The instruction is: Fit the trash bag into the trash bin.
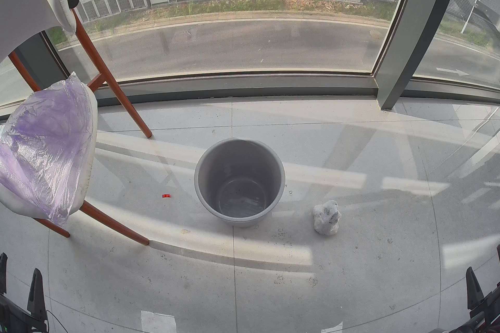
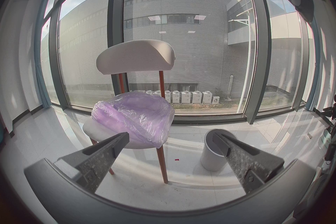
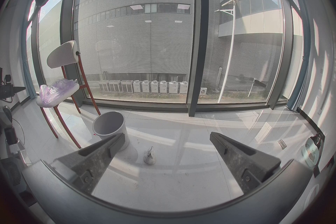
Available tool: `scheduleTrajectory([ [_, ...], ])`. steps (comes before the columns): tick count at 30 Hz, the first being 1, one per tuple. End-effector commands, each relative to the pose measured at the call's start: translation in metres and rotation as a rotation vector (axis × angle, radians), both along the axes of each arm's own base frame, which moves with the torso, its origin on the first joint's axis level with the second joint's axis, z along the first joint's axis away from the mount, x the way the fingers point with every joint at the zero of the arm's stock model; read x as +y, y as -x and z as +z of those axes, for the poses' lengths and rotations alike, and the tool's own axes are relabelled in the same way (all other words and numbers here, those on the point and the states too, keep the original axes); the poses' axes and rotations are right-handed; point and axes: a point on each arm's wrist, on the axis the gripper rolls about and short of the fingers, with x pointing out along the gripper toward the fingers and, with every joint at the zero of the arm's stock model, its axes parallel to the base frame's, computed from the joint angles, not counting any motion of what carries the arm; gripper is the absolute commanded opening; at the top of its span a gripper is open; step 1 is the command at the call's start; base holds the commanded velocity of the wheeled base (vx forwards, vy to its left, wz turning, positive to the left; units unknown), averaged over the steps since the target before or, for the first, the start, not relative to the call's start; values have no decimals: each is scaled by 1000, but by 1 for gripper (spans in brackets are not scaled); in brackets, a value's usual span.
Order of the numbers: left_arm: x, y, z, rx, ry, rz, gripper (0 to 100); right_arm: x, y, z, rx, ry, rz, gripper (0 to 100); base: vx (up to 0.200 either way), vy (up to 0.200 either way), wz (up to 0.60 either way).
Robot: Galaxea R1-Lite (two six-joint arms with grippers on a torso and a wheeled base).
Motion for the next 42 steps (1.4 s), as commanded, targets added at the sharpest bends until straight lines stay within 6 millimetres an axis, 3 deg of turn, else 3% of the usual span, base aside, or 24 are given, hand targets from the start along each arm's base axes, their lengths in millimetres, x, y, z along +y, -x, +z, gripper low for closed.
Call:
scheduleTrajectory([
  [1,0,0,-4,-5,-7,-5,100,0,0,-5,4,-2,0,100,0,0,0],
  [5,-1,1,0,-21,-51,-27,100,0,0,-5,4,-2,0,100,0,0,0],
  [11,-2,12,31,-105,-104,-73,100,0,0,-5,4,-4,2,100,0,0,0],
  [18,-2,-5,62,-17,-100,-78,100,0,0,-5,4,-5,0,100,0,0,0],
  [22,-2,-34,99,71,-98,-82,100,0,0,-5,3,-7,0,100,0,0,0],
  [30,-2,-89,138,193,-81,-78,100,0,0,-5,3,-7,0,100,0,0,0],
  [32,-2,-95,141,203,-81,-75,100,0,0,-5,3,-7,0,100,0,0,0],
  [33,-1,-107,145,229,-86,-75,100,0,0,-5,3,-7,0,100,0,0,0],
  [42,-1,-162,152,289,-97,-62,100,0,0,-5,3,-7,2,100,0,0,0],
])
